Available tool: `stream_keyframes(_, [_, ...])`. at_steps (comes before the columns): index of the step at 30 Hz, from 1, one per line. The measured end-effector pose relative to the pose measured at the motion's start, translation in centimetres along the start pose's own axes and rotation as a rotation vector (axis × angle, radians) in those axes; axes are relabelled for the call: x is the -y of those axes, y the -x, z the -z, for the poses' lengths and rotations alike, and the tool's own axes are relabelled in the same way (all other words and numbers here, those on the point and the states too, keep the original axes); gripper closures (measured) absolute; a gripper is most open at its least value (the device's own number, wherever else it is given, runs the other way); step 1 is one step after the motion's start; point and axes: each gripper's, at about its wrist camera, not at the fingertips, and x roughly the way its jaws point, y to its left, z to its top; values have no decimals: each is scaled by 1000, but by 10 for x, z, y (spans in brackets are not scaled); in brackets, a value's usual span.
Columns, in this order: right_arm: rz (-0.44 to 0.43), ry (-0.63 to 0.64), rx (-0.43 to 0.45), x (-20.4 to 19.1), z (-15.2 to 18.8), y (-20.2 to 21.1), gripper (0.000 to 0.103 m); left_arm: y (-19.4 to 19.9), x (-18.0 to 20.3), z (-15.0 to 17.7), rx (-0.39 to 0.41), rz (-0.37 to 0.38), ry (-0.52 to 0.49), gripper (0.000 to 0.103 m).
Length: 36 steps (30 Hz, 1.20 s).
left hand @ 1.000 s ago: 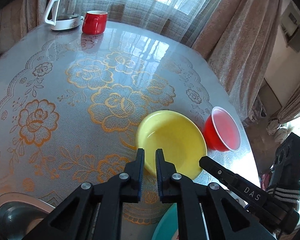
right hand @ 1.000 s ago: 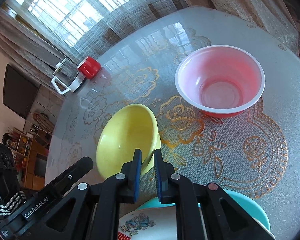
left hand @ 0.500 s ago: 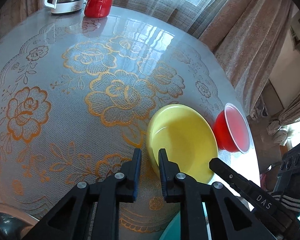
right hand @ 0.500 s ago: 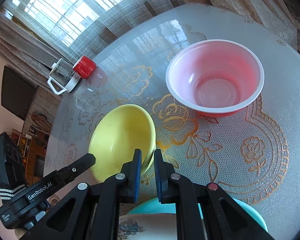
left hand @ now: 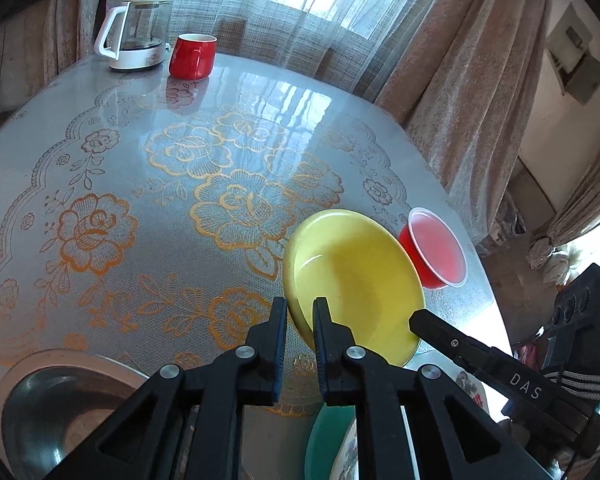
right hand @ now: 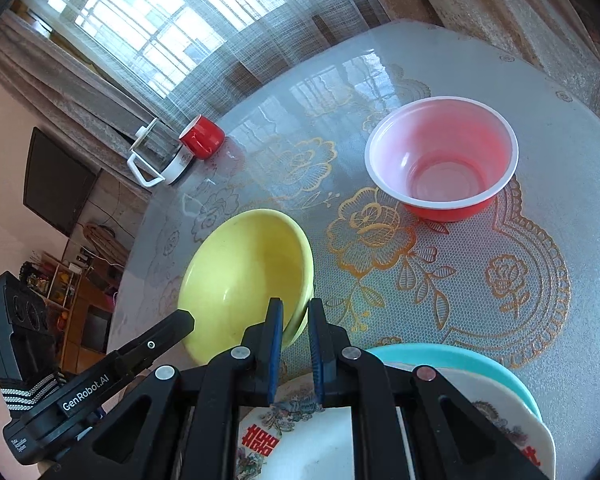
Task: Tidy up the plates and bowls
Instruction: 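Lift the yellow bowl with both grippers over the steel bowl, then lower the yellow bowl into the steel bowl with both grippers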
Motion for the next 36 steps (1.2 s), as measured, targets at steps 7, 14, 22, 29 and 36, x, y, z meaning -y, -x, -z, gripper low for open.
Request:
stream_keyframes(7, [-52,42,12,-23,22,20,91,46,-12,22,64,11,8,90])
stream_keyframes(14, [-103,112,2,-52,45,30,91,82,-36,46,105,-5,26,90])
stream_keyframes(22, [-163,220,-42,-95,76,25,91,116,-81,72,131,-40,92,90])
stream_keyframes(29, [-181,275,-129,-116,102,0,91,126,-115,97,108,-93,142,90])
stream_keyframes(36, [-158,306,-201,-127,120,-21,90,124,-134,112,81,-112,176,90])
